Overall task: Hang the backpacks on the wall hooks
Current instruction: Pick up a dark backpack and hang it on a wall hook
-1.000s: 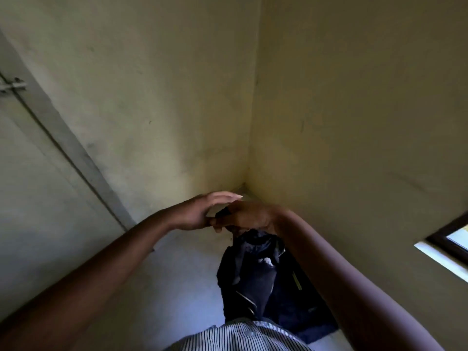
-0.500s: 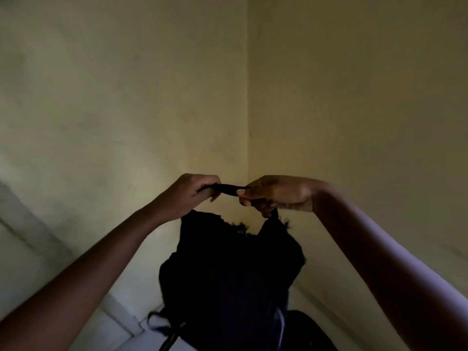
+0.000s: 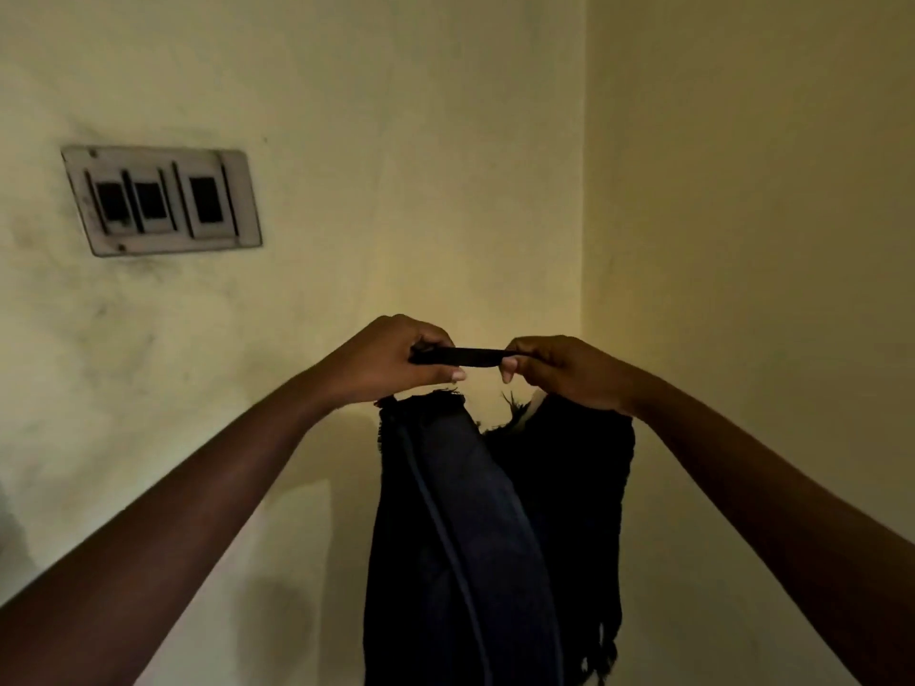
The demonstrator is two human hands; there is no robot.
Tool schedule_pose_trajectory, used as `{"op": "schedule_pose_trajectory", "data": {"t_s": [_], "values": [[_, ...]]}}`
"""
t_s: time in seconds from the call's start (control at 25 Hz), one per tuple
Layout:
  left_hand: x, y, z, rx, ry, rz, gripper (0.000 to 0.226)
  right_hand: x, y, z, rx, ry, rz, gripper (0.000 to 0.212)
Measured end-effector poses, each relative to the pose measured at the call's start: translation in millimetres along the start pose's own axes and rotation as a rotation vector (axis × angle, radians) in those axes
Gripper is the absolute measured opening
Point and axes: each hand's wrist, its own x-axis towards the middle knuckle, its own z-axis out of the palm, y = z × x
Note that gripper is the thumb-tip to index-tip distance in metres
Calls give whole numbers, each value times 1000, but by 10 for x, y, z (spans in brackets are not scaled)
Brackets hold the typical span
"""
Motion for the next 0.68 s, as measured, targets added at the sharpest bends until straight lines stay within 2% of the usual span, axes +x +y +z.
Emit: {"op": "schedule_pose_trajectory", "data": {"t_s": [0.16, 0.32, 0.44, 0.52, 0.6, 0.68], "values": [[617, -124, -354, 64, 161, 57, 26, 733, 240, -425, -152, 193, -124, 17], [1298, -158, -679, 153, 438, 139, 21, 1355, 256, -972, -217, 342, -167, 17], [1693, -274, -861, 142, 590, 206, 19, 1713, 222, -1216, -176, 410, -153, 23], [1892, -396, -884, 55, 594, 202, 16, 1813, 249, -1274, 65, 377, -64, 26], [1989, -492, -787, 7, 508, 174, 15, 1763, 295, -1237, 438, 257, 67, 27], [2052, -536, -597, 57, 416, 169, 17, 1631, 343, -1139, 697, 161, 164, 26]]}}
